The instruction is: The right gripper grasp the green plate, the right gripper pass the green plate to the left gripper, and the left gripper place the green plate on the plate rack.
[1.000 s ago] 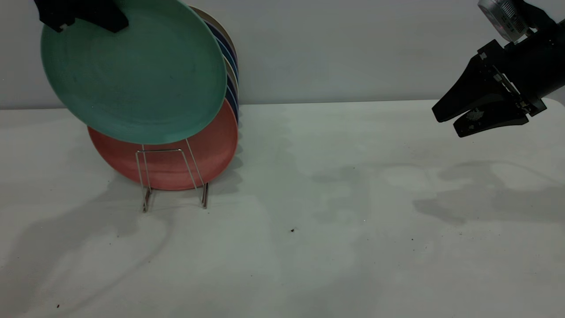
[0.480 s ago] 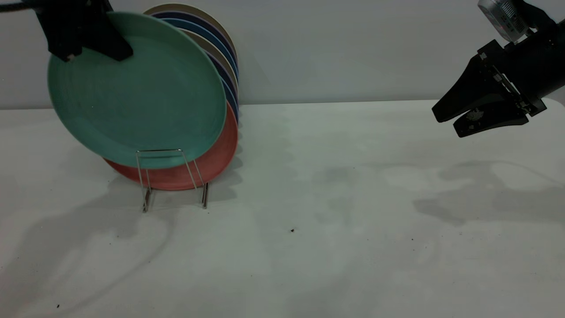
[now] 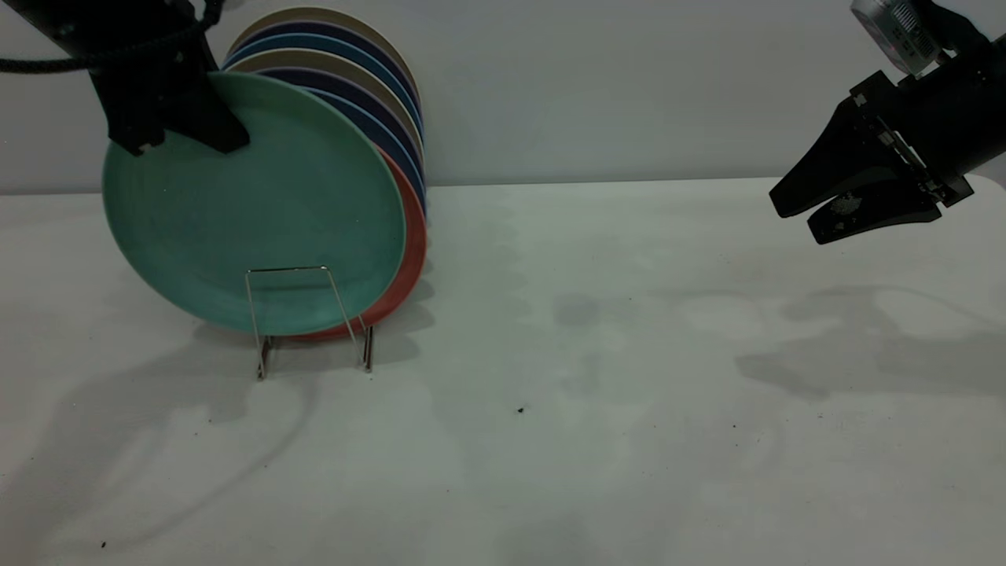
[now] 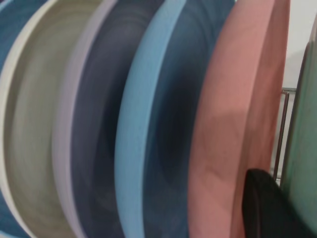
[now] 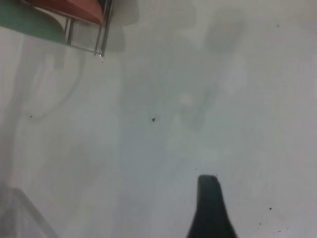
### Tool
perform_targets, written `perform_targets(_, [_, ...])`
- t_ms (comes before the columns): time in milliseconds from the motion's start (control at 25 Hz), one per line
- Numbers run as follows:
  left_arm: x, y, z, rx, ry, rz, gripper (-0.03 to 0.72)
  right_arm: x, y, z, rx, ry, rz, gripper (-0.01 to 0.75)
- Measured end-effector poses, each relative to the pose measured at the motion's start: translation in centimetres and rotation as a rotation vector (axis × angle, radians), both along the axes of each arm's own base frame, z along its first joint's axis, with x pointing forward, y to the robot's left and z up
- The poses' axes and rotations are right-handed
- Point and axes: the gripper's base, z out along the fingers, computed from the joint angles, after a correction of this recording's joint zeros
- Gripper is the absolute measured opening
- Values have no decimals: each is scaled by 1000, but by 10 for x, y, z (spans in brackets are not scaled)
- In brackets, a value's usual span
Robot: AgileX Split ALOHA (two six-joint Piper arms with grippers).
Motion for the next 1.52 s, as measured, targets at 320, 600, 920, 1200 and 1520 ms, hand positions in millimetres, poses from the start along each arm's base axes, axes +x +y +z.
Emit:
perform_targets(320, [0, 0, -1, 0, 2, 1, 143, 0, 0, 0, -4, -2, -5, 565])
perform_targets(600, [-2, -1, -2, -8, 32, -10, 313, 1, 0, 0, -4, -3, -5, 565])
perform_targets(920, [-15, -2, 19, -18, 54, -49, 357, 1, 0, 0, -4, -3, -5, 565])
perform_targets(1200, [-24, 0, 67, -128, -40, 167, 404, 1, -1, 0, -9, -3, -12, 564])
perform_targets(1520, [-37, 28, 93, -435, 123, 994, 475, -10, 3, 25, -256, 32, 10, 564])
